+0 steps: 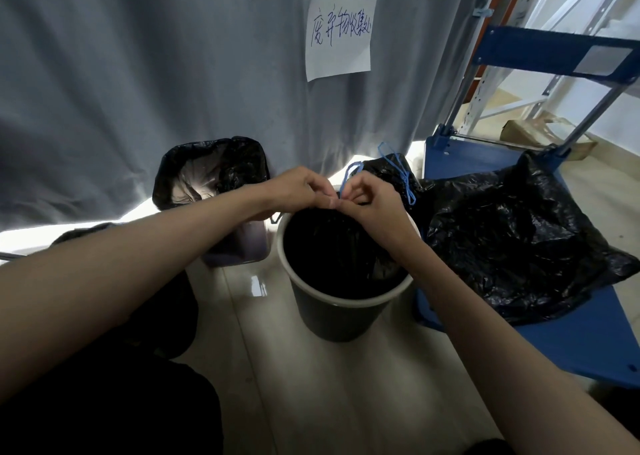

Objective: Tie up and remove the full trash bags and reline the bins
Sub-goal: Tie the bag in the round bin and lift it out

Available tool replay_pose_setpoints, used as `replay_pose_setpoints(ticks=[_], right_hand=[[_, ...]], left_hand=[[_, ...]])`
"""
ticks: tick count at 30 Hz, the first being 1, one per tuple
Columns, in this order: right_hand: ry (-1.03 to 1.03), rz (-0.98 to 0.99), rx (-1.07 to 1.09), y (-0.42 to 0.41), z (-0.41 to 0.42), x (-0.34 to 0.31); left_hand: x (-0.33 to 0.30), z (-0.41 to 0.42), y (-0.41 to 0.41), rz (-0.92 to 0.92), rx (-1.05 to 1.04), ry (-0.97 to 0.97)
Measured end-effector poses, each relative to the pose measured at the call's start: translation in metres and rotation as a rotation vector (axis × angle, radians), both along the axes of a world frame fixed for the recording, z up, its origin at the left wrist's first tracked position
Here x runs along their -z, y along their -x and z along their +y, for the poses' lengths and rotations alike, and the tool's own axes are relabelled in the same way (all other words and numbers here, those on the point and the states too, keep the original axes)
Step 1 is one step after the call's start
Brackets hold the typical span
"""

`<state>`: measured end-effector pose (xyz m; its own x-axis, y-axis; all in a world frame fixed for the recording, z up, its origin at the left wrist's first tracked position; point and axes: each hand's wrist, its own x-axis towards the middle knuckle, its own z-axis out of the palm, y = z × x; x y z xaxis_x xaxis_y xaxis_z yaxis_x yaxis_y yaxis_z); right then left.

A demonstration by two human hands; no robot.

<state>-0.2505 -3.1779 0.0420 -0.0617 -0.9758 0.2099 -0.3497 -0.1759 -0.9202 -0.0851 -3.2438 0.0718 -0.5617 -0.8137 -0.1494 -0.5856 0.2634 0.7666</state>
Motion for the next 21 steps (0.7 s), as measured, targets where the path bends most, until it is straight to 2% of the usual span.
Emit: replay_pose_setpoints(ticks=[3, 9, 15, 21], right_hand=[[0.072, 0.178, -0.011, -0.002, 0.001, 0.001], [0.122, 0.328, 0.057, -0.005, 0.001, 0.008], [0.115, 0.359, 0.1, -0.01, 0.004, 0.012], [0.072, 0.298, 0.136, -0.013, 0.005, 0.013]], left_hand=[[-0.001, -0.001, -0.004, 0.017, 0.001, -0.1], [-0.004, 0.002, -0.006, 0.009, 0.035, -0.186], [-0.006, 0.003, -0.005, -0.031, 0.009, -0.21], [-0.006, 0.002, -0.004, -0.004, -0.018, -0.263]])
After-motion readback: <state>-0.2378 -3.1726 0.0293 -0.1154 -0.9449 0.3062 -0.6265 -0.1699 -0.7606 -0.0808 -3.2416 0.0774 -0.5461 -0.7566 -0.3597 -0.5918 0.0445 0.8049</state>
